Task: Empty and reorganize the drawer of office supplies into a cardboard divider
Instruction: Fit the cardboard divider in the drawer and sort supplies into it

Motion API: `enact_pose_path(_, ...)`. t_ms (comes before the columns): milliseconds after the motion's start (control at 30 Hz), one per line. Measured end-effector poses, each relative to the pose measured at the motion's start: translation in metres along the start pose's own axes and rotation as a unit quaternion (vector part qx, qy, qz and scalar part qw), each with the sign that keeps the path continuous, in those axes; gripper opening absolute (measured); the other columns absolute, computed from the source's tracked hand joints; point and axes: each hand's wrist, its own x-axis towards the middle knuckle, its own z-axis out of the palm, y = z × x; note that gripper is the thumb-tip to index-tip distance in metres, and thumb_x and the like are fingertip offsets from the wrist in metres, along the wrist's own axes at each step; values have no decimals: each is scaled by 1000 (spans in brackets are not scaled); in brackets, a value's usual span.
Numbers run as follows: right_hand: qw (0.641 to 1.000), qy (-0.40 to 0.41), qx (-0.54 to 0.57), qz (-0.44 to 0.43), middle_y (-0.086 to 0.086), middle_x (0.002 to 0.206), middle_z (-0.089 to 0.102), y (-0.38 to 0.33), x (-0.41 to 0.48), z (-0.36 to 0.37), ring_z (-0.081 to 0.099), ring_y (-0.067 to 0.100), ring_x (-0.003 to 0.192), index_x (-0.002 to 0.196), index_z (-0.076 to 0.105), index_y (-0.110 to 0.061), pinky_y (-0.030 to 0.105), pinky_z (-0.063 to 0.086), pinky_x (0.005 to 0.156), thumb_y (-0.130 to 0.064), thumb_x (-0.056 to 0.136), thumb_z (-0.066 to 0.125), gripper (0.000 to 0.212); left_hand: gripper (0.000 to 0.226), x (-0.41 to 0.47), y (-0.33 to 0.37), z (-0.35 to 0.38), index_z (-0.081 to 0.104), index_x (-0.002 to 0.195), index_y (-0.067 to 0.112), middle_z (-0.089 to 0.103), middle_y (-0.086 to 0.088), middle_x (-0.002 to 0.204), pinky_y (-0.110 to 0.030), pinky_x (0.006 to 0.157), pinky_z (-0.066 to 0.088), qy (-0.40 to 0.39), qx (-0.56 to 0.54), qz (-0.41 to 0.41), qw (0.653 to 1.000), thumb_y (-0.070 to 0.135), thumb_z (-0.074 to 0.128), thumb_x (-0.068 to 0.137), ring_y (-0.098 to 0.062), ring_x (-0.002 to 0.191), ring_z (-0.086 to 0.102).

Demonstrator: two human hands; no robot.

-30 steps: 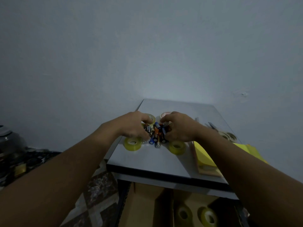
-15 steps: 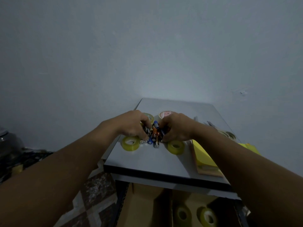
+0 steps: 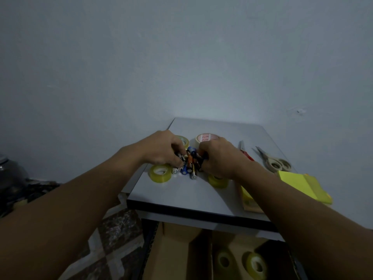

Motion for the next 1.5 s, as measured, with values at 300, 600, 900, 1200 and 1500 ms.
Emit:
enact_pose_path(300,997,49,57,19,2,89,61,2,0,4,53,12,73,93,67,-11,26,52,62,-14,81,71,13,34,-5,-5,4,77,103,30,67,13,90,-14,59,43,43,-17,6,999,31,87,71,-1,76,62)
enact_pose_path(600,989,74,113,65,4,99,70,8,-1,0,63,15,79,98,74,-13,7,43,57,-8,84,68,16,32,-8,-8,2,77,101,29,68,13,90,-13,61,44,41,3,10,999,32,87,71,0,76,63)
enact_pose_path(900,987,88,123,57,4,97,67,4,-3,1,64,17,80,99,73,-10,20,54,65,-10,86,70,13,30,-6,-9,3,76,99,31,69,10,95,-12,59,42,33,13,5,999,30,86,71,1,77,62)
enact_pose_path(1200,971,164,142,96,5,84,70,10,0,12,64,18,71,91,70,-13,26,54,57,-8,81,65,12,28,-13,-9,2,75,95,27,60,17,67,-7,51,38,52,-59,-2,997,22,87,70,11,53,57)
enact_pose_path(1500,952,212,193,108,2,84,72,5,-13,1,66,13,74,91,72,-11,28,57,64,-12,79,73,12,24,-30,7,-11,73,98,18,61,32,57,-19,58,42,77,-100,25,992,17,84,76,5,48,55)
